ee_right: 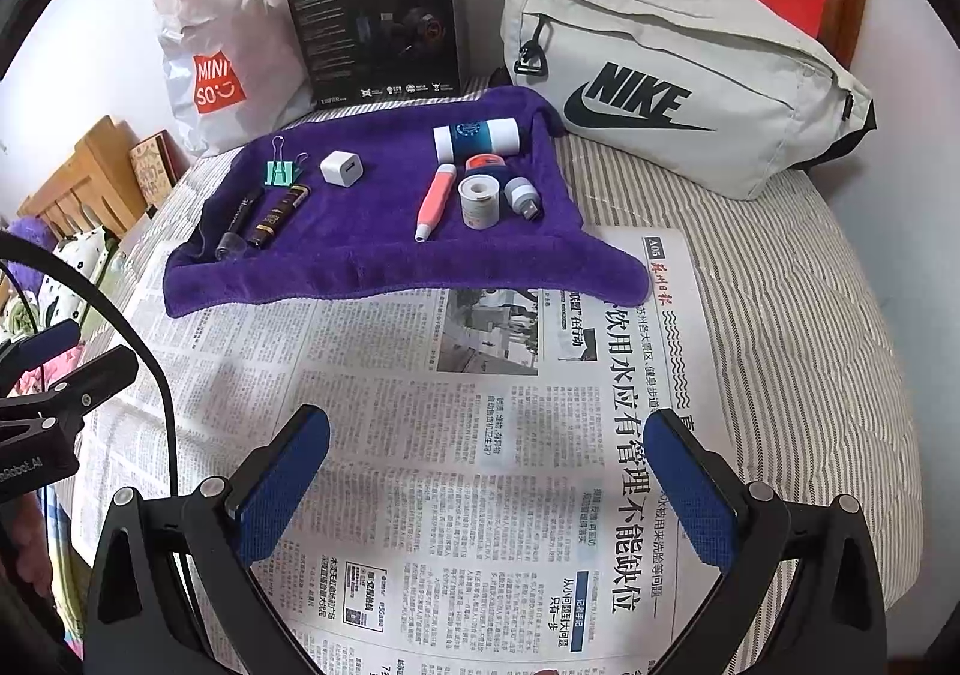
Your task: Organize rigid objects
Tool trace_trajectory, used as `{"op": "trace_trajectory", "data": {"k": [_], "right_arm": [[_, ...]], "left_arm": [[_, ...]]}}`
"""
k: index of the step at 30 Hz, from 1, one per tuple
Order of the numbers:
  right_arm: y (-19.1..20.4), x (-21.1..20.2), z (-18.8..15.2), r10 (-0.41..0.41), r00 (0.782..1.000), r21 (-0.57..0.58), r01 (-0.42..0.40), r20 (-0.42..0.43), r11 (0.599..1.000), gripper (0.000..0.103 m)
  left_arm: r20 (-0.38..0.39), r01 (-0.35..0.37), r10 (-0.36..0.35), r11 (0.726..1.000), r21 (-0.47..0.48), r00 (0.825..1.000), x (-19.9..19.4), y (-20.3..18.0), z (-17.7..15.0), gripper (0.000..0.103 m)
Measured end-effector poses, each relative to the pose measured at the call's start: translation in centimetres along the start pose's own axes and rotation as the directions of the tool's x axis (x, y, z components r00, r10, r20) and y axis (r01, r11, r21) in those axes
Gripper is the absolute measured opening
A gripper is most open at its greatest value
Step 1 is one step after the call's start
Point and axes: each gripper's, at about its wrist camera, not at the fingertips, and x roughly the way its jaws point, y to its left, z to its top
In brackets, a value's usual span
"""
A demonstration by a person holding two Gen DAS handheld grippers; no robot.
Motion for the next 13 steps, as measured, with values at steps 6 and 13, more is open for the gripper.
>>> {"op": "trace_trajectory", "data": {"k": [6, 13], "right_arm": [[0.26, 0.02, 0.0, -0.006, 1.0, -0.007, 0.006, -0.004, 1.0, 0.103], [0.48, 0.09, -0.06, -0.004, 1.0, -0.01, 0.004, -0.007, 1.0, 0.103]], "left_arm": [[0.002, 0.001, -0.001, 1.0, -0.003, 1.0, -0.13, 0.19, 0.07, 0.097], [0.017, -0.002, 0.002, 1.0, -0.001, 1.0, -0.42, 0.35, 0.03, 0.097]]}}
